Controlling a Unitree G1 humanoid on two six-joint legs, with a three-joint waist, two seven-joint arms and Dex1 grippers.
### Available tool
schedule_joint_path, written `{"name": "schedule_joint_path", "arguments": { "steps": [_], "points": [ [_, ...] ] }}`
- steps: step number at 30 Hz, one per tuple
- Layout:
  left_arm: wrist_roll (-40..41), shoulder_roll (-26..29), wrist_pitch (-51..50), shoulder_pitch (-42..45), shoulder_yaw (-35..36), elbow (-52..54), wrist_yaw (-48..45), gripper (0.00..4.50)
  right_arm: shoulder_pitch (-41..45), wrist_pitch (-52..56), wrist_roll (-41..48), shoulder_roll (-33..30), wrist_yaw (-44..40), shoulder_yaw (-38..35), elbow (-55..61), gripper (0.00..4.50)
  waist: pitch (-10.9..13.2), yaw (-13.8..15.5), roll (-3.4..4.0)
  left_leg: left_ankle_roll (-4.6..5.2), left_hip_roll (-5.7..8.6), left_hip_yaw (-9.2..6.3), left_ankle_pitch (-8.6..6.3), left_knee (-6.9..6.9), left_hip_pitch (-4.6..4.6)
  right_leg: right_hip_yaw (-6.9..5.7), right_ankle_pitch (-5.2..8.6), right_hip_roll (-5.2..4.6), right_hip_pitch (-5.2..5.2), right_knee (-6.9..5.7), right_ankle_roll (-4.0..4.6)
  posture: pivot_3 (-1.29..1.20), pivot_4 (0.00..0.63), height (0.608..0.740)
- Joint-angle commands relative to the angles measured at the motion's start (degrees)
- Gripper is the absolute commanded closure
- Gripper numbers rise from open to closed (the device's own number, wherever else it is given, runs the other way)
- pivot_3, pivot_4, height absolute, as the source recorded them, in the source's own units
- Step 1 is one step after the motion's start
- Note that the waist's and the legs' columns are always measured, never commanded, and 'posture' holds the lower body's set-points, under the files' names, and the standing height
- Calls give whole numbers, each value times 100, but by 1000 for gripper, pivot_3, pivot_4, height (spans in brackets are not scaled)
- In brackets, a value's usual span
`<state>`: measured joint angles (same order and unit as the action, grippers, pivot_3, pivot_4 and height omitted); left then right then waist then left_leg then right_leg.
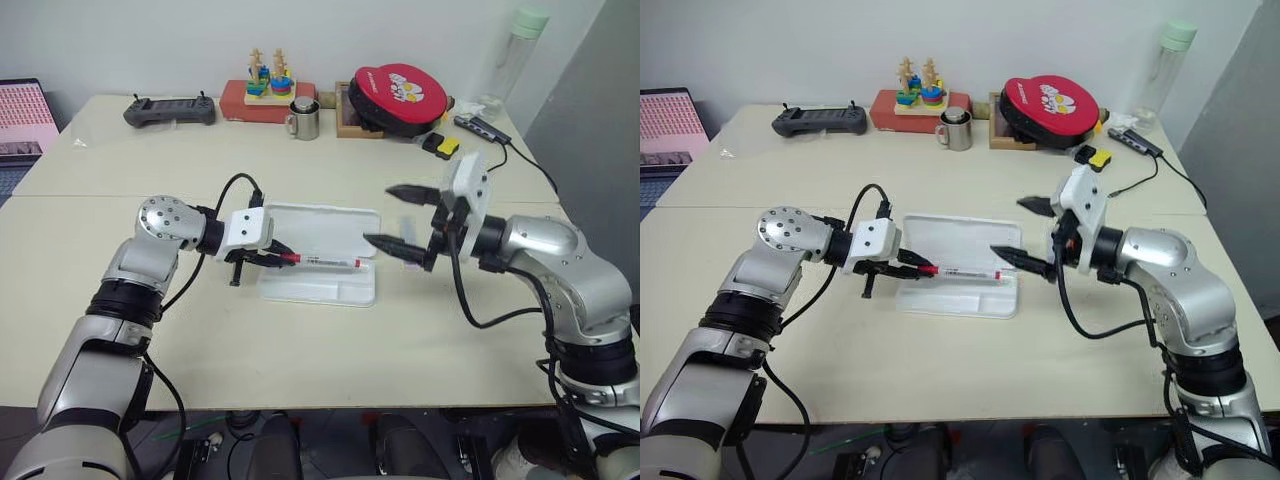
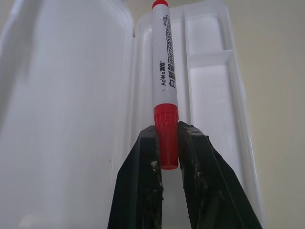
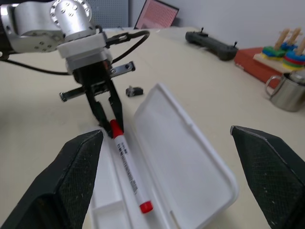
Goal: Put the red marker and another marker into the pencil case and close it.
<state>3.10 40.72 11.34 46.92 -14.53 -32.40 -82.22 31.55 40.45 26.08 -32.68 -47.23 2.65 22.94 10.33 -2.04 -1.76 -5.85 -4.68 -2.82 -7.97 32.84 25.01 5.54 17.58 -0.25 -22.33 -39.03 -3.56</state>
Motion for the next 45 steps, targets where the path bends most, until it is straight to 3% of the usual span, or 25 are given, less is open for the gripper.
{"name": "schedule_joint_path", "arguments": {
  "steps": [1,2,12,15,20,25,33,34,45],
  "points": [
    [-29,-45,17,195,48,-17,-60,3890,-47,35,110,-70,42,2,332,0,0,-1,0,0,0,-1,0,1,-1,0,1,0,1,-2,-2,0,150,740],
    [-58,-53,16,193,44,-26,-47,3540,-41,50,105,-69,64,-1,333,0,0,-2,0,0,0,-1,0,1,-1,0,2,0,1,-3,-4,0,150,740],
    [-78,-164,7,193,176,8,188,1607,106,84,77,-42,178,0,150,0,0,3,0,0,0,-2,0,4,-1,0,0,0,2,-4,-12,0,150,740],
    [598,-423,-718,110,516,524,189,1035,101,335,-248,-47,592,76,-186,0,0,6,-1,0,0,-2,0,5,0,-1,-1,0,2,-4,-10,0,150,740],
    [1665,-790,-2247,-428,1003,1927,583,27,227,1268,-1124,417,2174,217,-1072,0,-1,3,-2,0,0,-5,0,9,-4,-1,-5,-1,9,-11,-4,0,150,740],
    [1790,-1041,-2762,-898,1096,2722,1330,27,-40,1222,-1561,1008,2956,310,-1346,0,0,-62,1,0,-1,-7,1,8,-7,1,-8,4,4,-17,4,0,150,740],
    [1749,-1257,-2979,-1038,1060,3014,1888,27,-153,1085,-1975,1659,3571,311,-2265,0,-2,-90,-2,0,2,-7,1,12,-7,2,-8,2,8,-15,-12,0,150,740],
    [1746,-1283,-2990,-1022,1061,3027,1957,0,-165,1081,-2021,1679,3611,313,-2317,386,-2,-94,-2,0,1,-7,1,12,-13,1,-8,2,14,-14,-13,0,150,740],
    [1809,-1474,-2926,-911,964,3006,2026,0,-103,1116,-1941,1729,3606,14,-2162,2890,-2,-56,-2,5,3,-8,6,20,-13,3,-17,1,21,-6,-35,0,150,740]
  ]
}}
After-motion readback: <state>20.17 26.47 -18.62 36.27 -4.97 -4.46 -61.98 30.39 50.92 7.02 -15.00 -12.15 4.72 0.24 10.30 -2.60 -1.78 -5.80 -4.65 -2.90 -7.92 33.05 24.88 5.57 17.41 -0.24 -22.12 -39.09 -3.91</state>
